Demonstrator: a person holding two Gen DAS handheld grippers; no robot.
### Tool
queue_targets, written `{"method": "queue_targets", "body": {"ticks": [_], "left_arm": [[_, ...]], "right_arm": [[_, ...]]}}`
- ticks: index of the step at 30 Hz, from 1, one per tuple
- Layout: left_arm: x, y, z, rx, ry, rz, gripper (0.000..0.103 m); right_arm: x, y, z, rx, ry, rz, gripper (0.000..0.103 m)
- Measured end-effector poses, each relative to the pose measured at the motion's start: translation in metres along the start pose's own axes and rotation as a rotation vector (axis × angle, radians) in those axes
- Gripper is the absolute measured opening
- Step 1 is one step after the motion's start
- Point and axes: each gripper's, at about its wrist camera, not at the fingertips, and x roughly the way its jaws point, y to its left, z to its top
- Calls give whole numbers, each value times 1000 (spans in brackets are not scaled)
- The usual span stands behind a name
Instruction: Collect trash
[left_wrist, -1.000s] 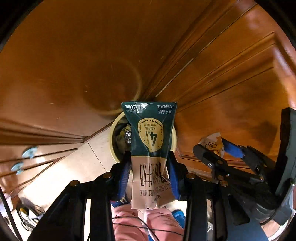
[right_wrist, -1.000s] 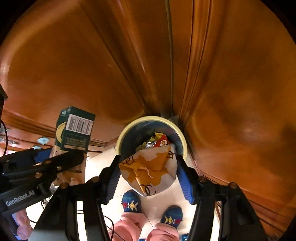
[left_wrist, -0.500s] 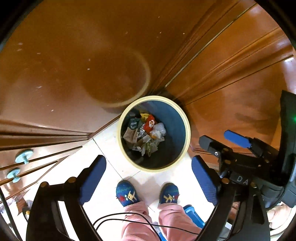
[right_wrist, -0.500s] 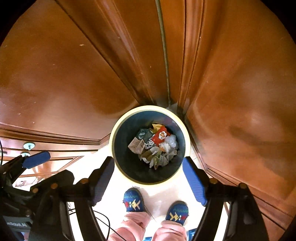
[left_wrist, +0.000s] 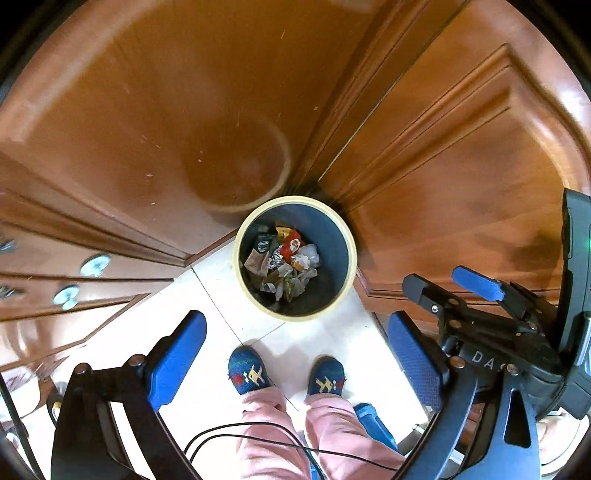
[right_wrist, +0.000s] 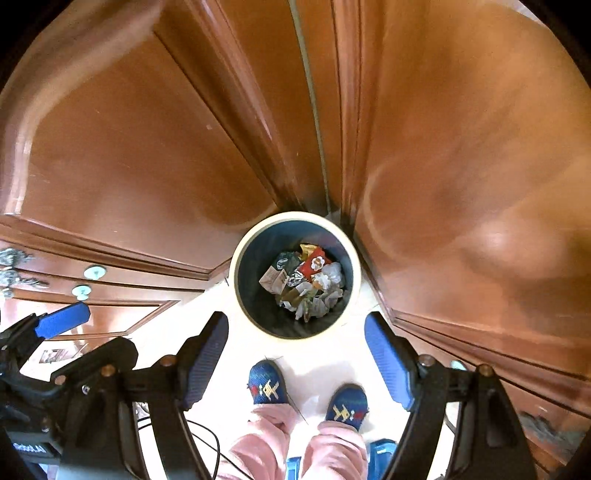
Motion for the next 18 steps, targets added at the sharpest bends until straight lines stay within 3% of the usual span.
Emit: {"method": "queue_targets", "body": {"ticks": [9,18], "left_arm": [[-114,-28,-20,-51,-88,12,98],[-250,-67,-31,-43,-293,49,98]], "right_arm": [[-113,7,-5,-40,-36,22,76],[-242,19,0,-130,-174,66,76]]}}
